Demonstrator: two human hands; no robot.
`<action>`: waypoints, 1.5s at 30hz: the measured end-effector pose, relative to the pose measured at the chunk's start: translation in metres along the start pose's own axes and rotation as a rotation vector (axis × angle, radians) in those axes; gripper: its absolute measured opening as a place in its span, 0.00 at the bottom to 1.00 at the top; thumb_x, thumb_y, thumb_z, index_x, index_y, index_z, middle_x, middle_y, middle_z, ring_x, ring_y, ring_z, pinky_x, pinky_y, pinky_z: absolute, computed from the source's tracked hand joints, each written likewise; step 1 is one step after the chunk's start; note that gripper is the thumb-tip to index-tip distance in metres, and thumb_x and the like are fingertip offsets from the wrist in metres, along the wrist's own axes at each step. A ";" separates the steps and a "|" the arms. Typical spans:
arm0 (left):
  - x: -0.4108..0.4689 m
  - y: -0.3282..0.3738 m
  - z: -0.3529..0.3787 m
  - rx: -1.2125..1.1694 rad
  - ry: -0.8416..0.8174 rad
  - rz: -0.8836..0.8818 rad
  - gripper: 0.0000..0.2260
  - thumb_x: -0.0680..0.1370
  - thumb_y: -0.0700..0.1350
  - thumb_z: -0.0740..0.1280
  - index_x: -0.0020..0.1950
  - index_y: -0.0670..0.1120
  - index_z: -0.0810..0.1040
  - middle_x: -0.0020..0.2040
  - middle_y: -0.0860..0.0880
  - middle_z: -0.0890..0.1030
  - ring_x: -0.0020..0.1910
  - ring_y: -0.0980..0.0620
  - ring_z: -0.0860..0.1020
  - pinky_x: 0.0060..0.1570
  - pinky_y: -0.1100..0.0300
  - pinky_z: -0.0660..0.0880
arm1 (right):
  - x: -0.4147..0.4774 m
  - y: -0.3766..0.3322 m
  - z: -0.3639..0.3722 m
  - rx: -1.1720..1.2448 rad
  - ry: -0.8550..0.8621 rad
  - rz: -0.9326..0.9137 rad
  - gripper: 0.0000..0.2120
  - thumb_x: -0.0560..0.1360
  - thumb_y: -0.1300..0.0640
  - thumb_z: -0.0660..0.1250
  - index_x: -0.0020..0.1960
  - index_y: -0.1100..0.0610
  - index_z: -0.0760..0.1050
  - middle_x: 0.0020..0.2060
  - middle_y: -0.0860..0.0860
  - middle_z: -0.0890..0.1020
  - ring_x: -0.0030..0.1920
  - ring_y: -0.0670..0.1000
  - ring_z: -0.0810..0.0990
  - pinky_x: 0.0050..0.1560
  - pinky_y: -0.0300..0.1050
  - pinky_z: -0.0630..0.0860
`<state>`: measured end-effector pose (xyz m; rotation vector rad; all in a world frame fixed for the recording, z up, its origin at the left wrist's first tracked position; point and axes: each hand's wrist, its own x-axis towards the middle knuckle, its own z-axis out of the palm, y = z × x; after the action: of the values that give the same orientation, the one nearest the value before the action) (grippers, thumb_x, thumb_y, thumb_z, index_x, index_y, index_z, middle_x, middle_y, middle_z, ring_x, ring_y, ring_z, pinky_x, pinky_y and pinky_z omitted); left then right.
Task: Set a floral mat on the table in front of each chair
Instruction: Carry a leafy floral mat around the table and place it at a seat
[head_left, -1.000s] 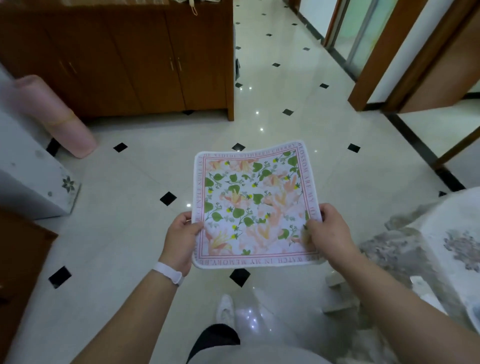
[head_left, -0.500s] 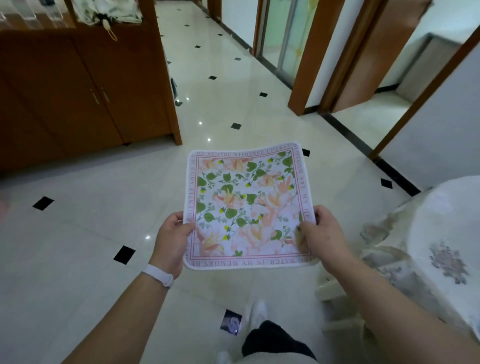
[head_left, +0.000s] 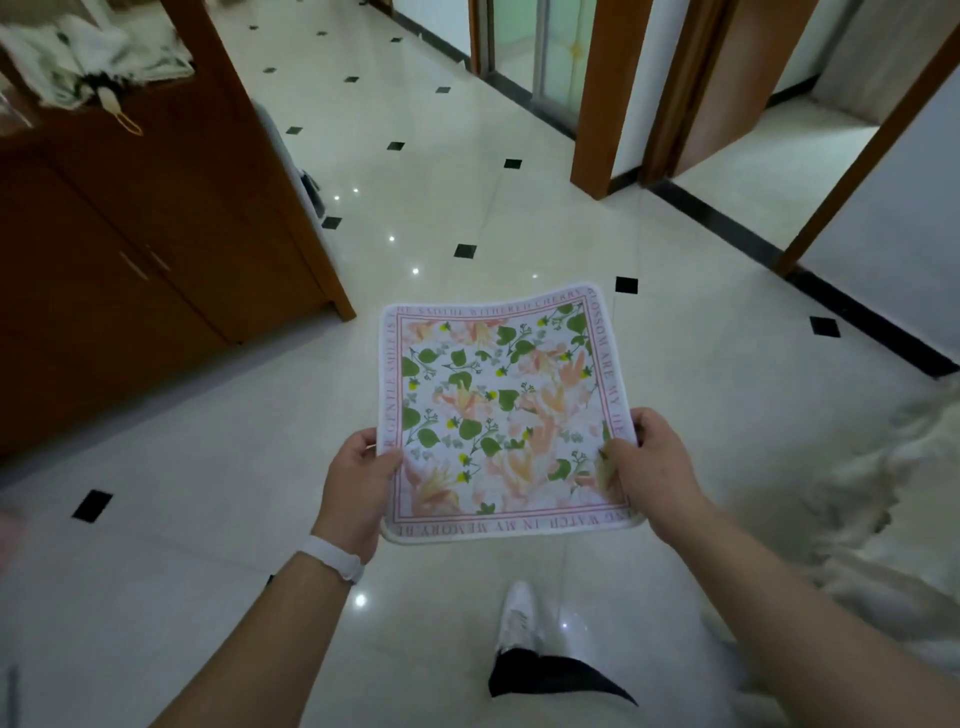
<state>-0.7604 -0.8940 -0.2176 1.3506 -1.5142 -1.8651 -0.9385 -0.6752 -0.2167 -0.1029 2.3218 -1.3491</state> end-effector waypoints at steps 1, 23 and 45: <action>0.010 0.009 0.006 0.008 -0.004 0.004 0.07 0.77 0.32 0.64 0.51 0.42 0.77 0.49 0.39 0.83 0.42 0.42 0.83 0.42 0.50 0.80 | 0.010 -0.006 0.001 0.005 -0.007 0.000 0.09 0.73 0.65 0.63 0.49 0.54 0.74 0.44 0.50 0.82 0.43 0.52 0.82 0.40 0.48 0.78; 0.304 0.159 0.248 0.100 -0.409 0.036 0.07 0.76 0.34 0.65 0.51 0.42 0.78 0.39 0.46 0.85 0.38 0.46 0.84 0.36 0.53 0.81 | 0.275 -0.107 -0.035 0.177 0.397 0.139 0.08 0.75 0.64 0.62 0.52 0.54 0.74 0.45 0.49 0.82 0.41 0.49 0.83 0.34 0.44 0.77; 0.379 0.217 0.595 0.430 -1.072 0.216 0.09 0.76 0.32 0.65 0.47 0.47 0.77 0.42 0.47 0.83 0.35 0.50 0.82 0.33 0.60 0.79 | 0.395 -0.088 -0.166 0.489 0.973 0.408 0.12 0.76 0.65 0.64 0.58 0.54 0.74 0.49 0.50 0.83 0.45 0.50 0.85 0.33 0.41 0.81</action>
<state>-1.4967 -0.9459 -0.2124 0.1672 -2.5277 -2.3109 -1.3755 -0.6986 -0.2087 1.3657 2.3476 -1.9318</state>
